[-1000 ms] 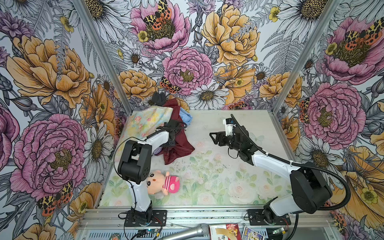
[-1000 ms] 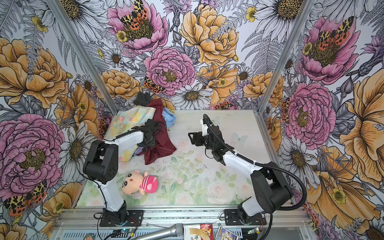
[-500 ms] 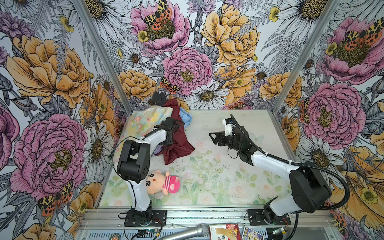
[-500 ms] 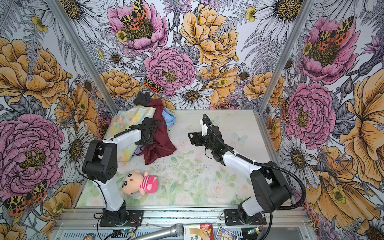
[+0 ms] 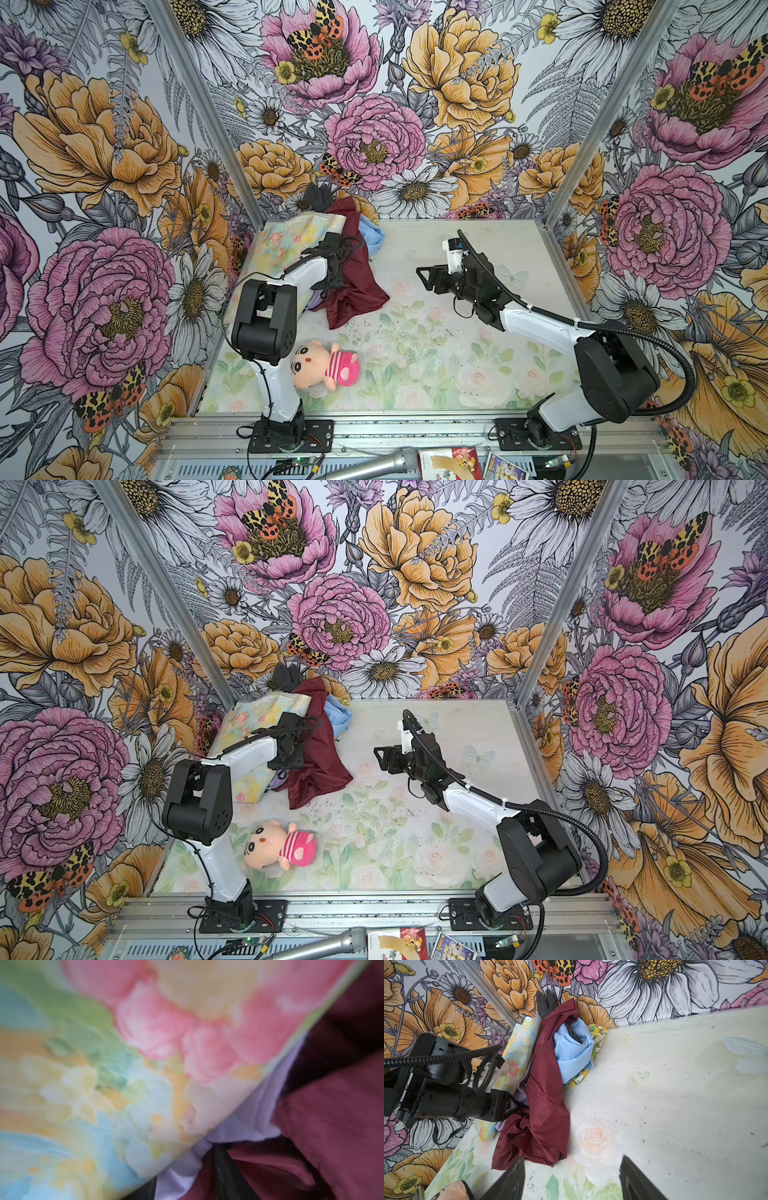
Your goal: Pick out a specific cloth from the pile
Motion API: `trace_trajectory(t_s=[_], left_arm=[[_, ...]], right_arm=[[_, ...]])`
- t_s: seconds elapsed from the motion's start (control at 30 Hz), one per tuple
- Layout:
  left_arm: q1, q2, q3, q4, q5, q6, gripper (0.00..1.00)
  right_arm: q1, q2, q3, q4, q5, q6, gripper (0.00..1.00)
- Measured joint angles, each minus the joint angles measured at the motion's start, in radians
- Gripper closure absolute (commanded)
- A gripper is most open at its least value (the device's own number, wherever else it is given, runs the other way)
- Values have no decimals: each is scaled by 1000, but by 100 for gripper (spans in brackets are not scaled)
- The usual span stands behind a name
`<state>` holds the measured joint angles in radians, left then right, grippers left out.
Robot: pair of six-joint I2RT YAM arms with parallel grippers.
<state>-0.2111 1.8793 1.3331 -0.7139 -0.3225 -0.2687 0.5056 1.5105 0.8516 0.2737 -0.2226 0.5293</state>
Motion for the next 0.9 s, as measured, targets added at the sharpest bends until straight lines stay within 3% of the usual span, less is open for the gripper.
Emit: trace_trajectory(t_s=[0.23, 0.57, 0.9], left_arm=[[-3, 0, 10, 0, 32, -38, 56], [14, 0, 29, -1, 34, -64, 77], [24, 0, 56, 0, 36, -66, 78]], right_arm=[[6, 5, 0, 1, 0, 0, 27], [6, 5, -8, 8, 0, -8, 27], [6, 12, -10, 8, 0, -23, 27]])
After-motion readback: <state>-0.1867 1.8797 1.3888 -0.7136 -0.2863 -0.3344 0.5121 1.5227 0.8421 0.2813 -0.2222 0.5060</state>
